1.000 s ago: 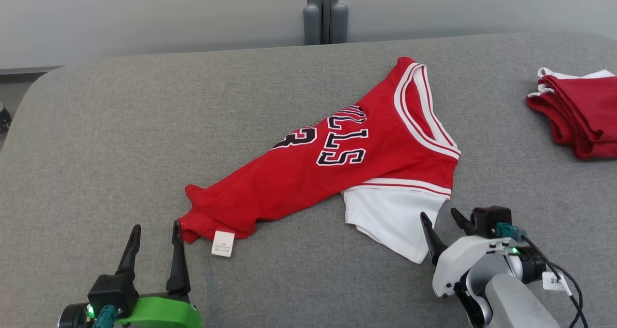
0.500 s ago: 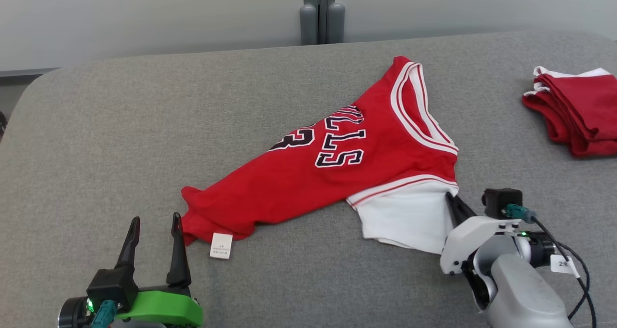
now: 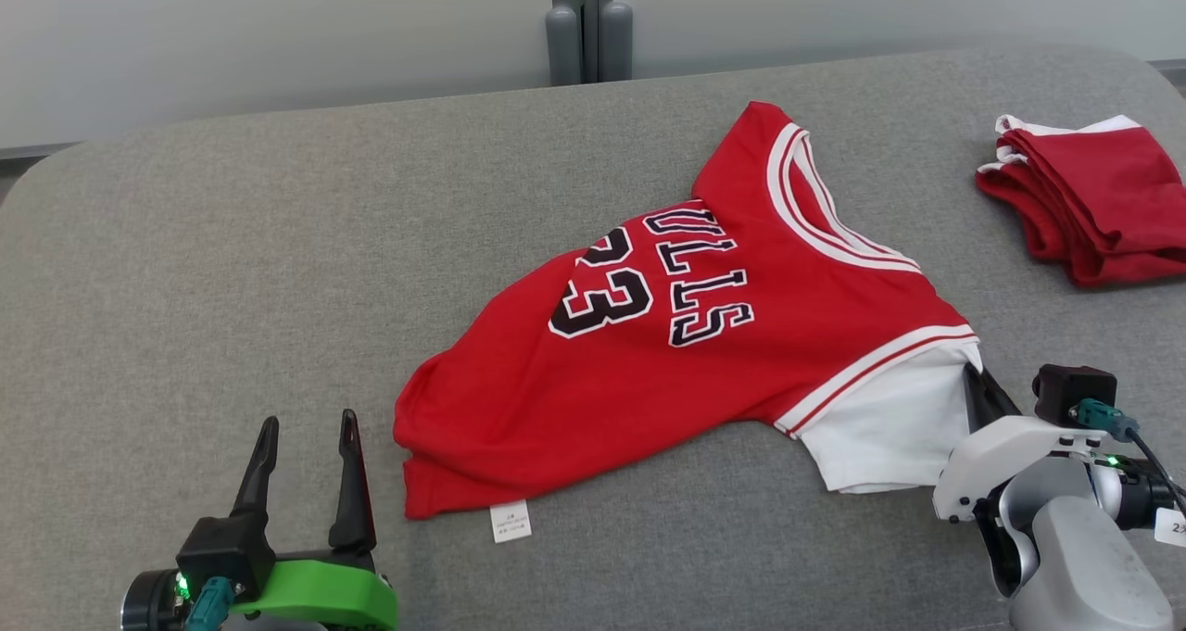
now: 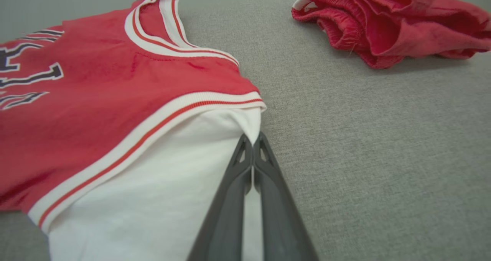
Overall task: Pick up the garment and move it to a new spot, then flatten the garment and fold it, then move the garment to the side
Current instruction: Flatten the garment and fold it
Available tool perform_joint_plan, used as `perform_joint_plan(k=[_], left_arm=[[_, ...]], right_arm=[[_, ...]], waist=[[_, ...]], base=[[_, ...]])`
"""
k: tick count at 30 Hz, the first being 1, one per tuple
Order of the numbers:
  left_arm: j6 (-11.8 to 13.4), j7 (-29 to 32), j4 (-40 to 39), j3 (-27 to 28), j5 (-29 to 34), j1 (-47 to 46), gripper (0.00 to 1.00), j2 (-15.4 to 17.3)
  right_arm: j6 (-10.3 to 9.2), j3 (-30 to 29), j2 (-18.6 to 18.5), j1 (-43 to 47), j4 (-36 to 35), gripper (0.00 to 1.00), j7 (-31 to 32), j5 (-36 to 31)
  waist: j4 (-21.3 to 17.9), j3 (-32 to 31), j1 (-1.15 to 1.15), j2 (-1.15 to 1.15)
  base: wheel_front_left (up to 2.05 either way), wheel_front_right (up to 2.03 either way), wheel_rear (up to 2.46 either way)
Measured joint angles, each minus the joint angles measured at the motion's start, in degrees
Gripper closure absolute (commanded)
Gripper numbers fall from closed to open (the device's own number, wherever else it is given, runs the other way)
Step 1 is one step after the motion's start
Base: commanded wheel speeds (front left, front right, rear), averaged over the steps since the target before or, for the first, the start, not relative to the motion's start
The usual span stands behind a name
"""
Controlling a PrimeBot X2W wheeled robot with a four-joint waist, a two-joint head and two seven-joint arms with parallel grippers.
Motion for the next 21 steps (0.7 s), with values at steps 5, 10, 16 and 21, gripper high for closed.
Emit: perform_joint_plan(k=[5, 10, 16, 21], left_arm=[[-0.02, 0.0, 0.08, -1.0, -0.94, -0.02, 0.0, 0.0], [0.01, 0.0, -0.32, -1.93, -2.49, -0.39, 0.0, 0.0], [0.59, 0.0, -0.74, -2.77, -4.25, -1.2, 0.0, -0.01], [1.67, 0.0, -0.73, -3.93, -5.68, -1.1, 0.0, -0.02]], right_arm=[[0.0, -0.97, 1.05, 1.12, -2.4, 0.0, -2.44, -0.85], [0.0, -2.36, 1.87, 2.72, -7.35, 0.0, -4.86, -1.98], [0.0, 0.48, 2.78, 5.05, -16.05, 0.0, -5.46, -0.9], [0.0, 4.34, 2.98, 7.43, -22.72, 0.0, -5.65, 0.42]], waist=[[-0.16, -0.63, 0.0, 0.0], [-0.43, -1.87, 0.0, 0.0], [-1.23, -3.61, 0.0, 0.0], [-2.09, -4.91, 0.0, 0.0]], base=[[0.0, 0.0, 0.0], [0.0, 0.0, 0.0], [0.0, 0.0, 0.0], [0.0, 0.0, 0.0]])
